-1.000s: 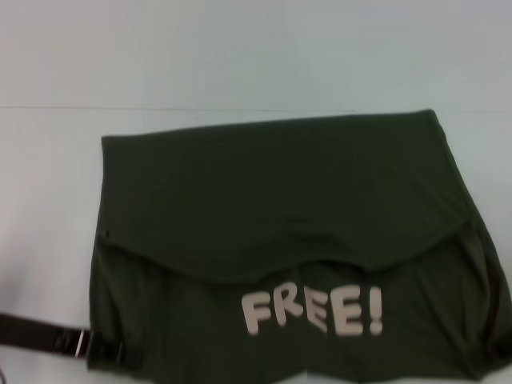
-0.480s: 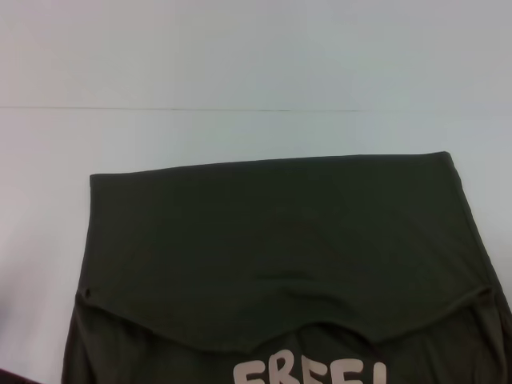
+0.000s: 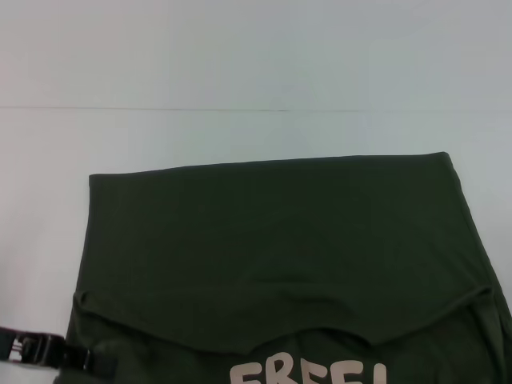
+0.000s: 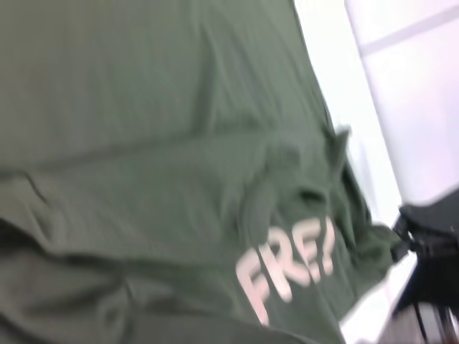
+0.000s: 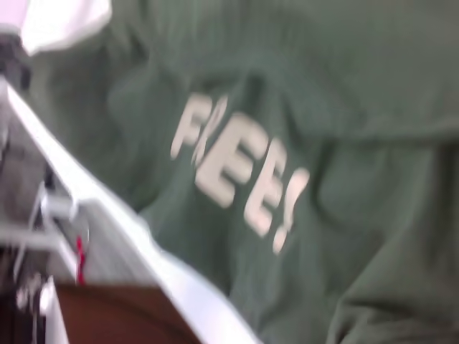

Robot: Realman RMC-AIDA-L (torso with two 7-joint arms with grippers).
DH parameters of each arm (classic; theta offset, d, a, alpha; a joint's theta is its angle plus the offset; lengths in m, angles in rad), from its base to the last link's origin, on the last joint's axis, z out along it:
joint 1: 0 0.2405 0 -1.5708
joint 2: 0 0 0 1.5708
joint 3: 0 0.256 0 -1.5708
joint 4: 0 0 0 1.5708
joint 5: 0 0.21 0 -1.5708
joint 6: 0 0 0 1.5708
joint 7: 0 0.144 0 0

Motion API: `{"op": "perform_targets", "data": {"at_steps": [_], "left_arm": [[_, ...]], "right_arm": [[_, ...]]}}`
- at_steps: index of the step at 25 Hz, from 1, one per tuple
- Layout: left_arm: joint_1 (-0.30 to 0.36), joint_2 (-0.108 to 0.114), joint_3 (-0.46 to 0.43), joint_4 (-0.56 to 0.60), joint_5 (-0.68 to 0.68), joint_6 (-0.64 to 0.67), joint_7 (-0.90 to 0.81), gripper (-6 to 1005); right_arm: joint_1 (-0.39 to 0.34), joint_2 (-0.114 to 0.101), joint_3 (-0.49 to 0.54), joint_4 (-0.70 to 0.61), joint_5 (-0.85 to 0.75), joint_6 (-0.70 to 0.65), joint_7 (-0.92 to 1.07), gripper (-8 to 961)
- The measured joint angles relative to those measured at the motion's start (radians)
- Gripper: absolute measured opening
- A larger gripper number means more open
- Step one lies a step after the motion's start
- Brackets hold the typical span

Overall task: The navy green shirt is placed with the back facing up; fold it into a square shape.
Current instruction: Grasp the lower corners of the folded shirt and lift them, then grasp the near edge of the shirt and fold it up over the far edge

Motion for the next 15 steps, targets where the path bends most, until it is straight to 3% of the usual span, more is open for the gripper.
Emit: {"op": "perform_targets", "data": {"at_steps": [6, 15], "left_arm": [[-0.013, 0.013, -0.106, -0.005, -0.018, -0.03, -0.03, 79], [-0.009, 0.022, -0.162, -0.03, -0.122, -0.175, -0.138, 82]], "right_arm": [[-0.005, -0.036, 0.206, 0.047, 0.006, 0.039, 0.066, 56], [-0.004, -0.046, 0.333, 0.052, 0.089, 0.126, 0.159, 57]]}}
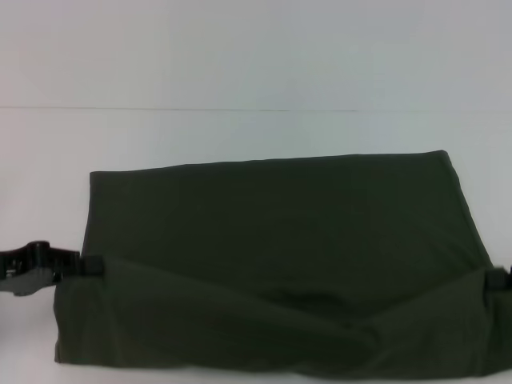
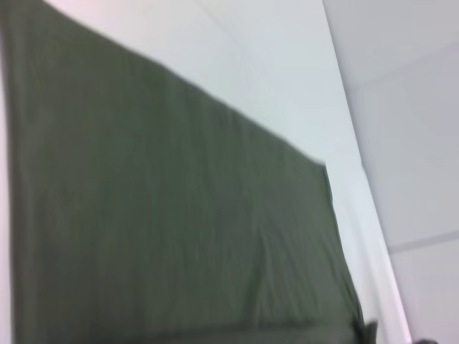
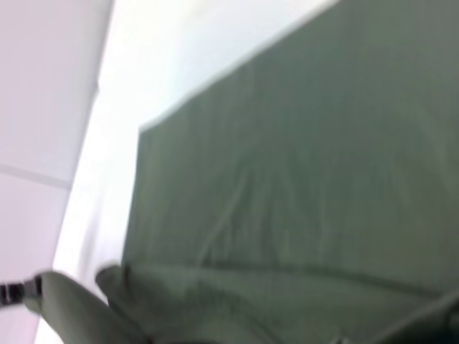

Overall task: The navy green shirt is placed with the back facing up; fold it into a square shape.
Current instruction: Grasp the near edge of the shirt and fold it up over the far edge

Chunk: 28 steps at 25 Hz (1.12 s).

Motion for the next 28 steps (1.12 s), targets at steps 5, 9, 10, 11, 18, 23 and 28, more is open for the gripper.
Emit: {"op": "perform_targets", "data": {"at_steps": [5, 9, 10, 11, 18, 23, 28], "left_arm": [[-0.004, -0.003, -0.001, -0.063, -0.078, -0.107, -0.013, 84], [-0.006, -0.002, -0.001, -0.078, -0.14, -0.166, -0.013, 85], [-0.006, -0.002, -0.002, -0.078, -0.153, -0.18, -0.013, 86], [-0.005, -0.004, -0.001, -0.081, -0.17, -0.204, -0.013, 86], [-0.012, -0.017, 0.019, -0.149, -0.238, -0.379, 0.025, 89], [-0.022, -0.035, 0.022, -0.203, -0.291, -0.48, 0.102, 91], [-0.033, -0.061, 0.022, -0.231, -0.362, -0.562, 0.178, 92]], "right_arm": [[0.01, -0.001, -0.001, 0.001, 0.104, 0.046, 0.031, 55], [0.02, 0.001, -0.004, 0.024, 0.183, 0.097, 0.045, 54], [0.021, 0.001, -0.004, 0.035, 0.204, 0.115, 0.047, 54], [0.021, 0.001, -0.006, 0.055, 0.249, 0.156, 0.049, 53], [0.032, 0.02, -0.009, 0.083, 0.328, 0.287, 0.038, 53], [0.045, 0.065, -0.01, 0.089, 0.36, 0.419, 0.004, 54], [0.068, 0.101, -0.028, 0.09, 0.37, 0.552, -0.04, 54]]}}
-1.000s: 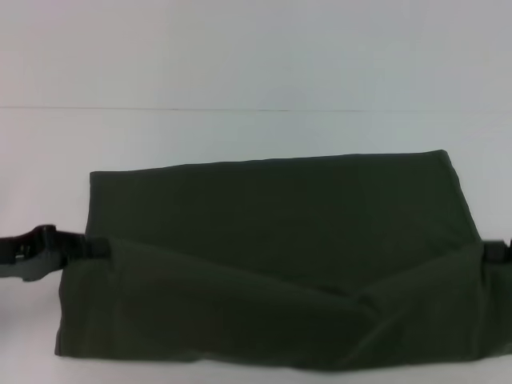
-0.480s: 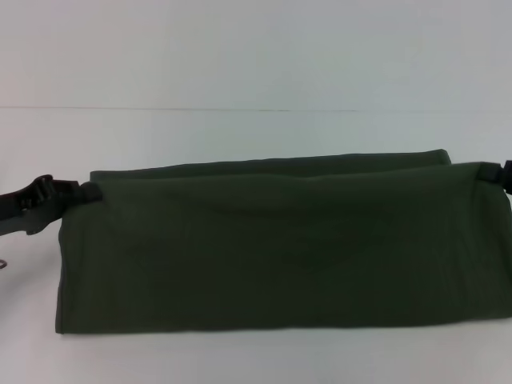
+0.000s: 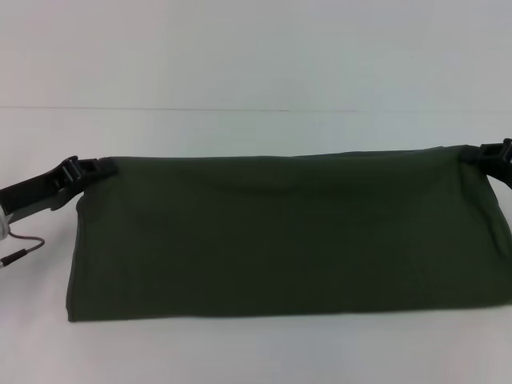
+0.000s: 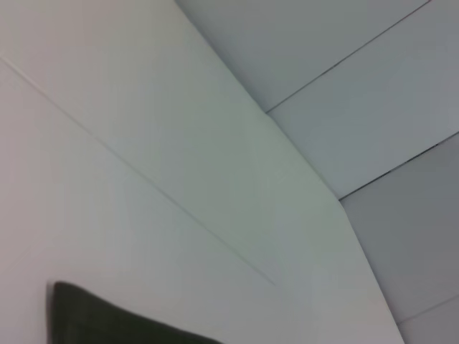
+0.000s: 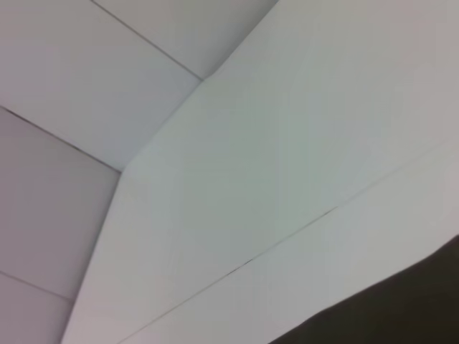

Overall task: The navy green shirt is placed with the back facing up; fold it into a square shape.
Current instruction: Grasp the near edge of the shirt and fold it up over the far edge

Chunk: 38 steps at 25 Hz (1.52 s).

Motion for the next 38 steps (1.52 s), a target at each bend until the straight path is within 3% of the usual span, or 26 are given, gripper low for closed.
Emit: {"op": "perform_targets", "data": {"at_steps": [4, 12, 25, 34, 38], "left_arm": [[-0.023, -0.011, 0.0, 0.0, -0.01, -0.044, 0.033, 94], [-0.059, -0.027, 0.002, 0.0, -0.016, -0.118, 0.077, 97], [-0.062, -0.082, 0.028, -0.003, -0.103, -0.229, 0.164, 102], [-0.076, -0.091, 0.029, -0.032, -0.121, -0.277, 0.203, 105], [-0.078, -0.11, 0.029, -0.048, -0.184, -0.323, 0.251, 106]], "right_arm": [[0.02, 0.016, -0.009, -0.001, 0.008, 0.052, -0.022, 54], [0.053, 0.027, -0.012, -0.008, 0.048, 0.085, -0.042, 53], [0.096, 0.067, -0.057, 0.003, 0.114, 0.263, -0.109, 53], [0.121, 0.099, -0.062, 0.012, 0.149, 0.352, -0.211, 75], [0.124, 0.113, -0.062, 0.028, 0.228, 0.376, -0.309, 103]]}}
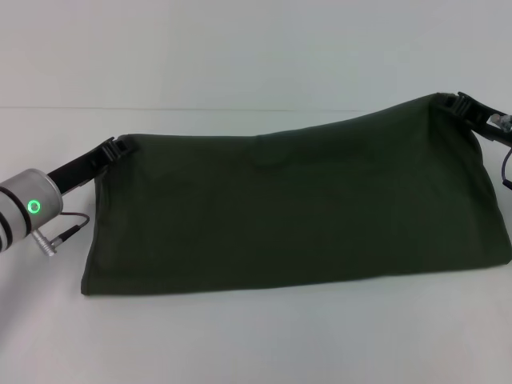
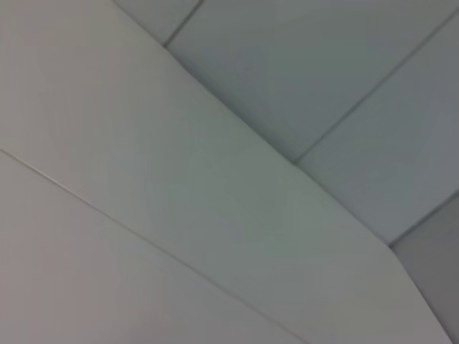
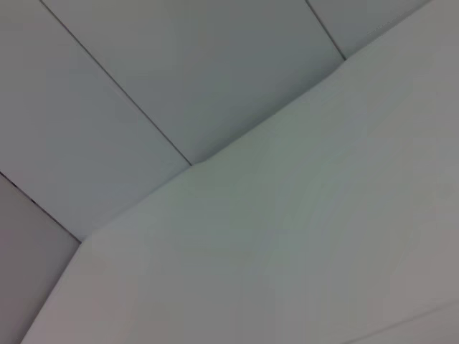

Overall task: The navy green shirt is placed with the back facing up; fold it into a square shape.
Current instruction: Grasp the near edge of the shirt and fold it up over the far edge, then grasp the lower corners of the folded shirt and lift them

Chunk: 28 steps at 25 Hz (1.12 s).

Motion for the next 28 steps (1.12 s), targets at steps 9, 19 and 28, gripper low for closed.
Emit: {"op": "perform_targets", "data": {"at_steps": [9, 19, 28], "left_arm": [[0.011, -0.006, -0.007, -0.096, -0.174, -0.085, 0.156, 110], [0.046, -0.003, -0.011, -0.099, -0.204, -0.069, 0.17, 502], [0.172, 0.027, 0.082, 0.08, -0.041, 0.276, -0.104, 809]], "right_arm": [[-0.001, -0.002, 0.0, 0.039, 0.094, 0.042, -0.081, 245], [-0.049, -0.01, 0.001, 0.039, 0.092, 0.01, -0.072, 704], [-0.173, -0.08, -0.161, 0.032, 0.086, -0.161, 0.123, 881]]}}
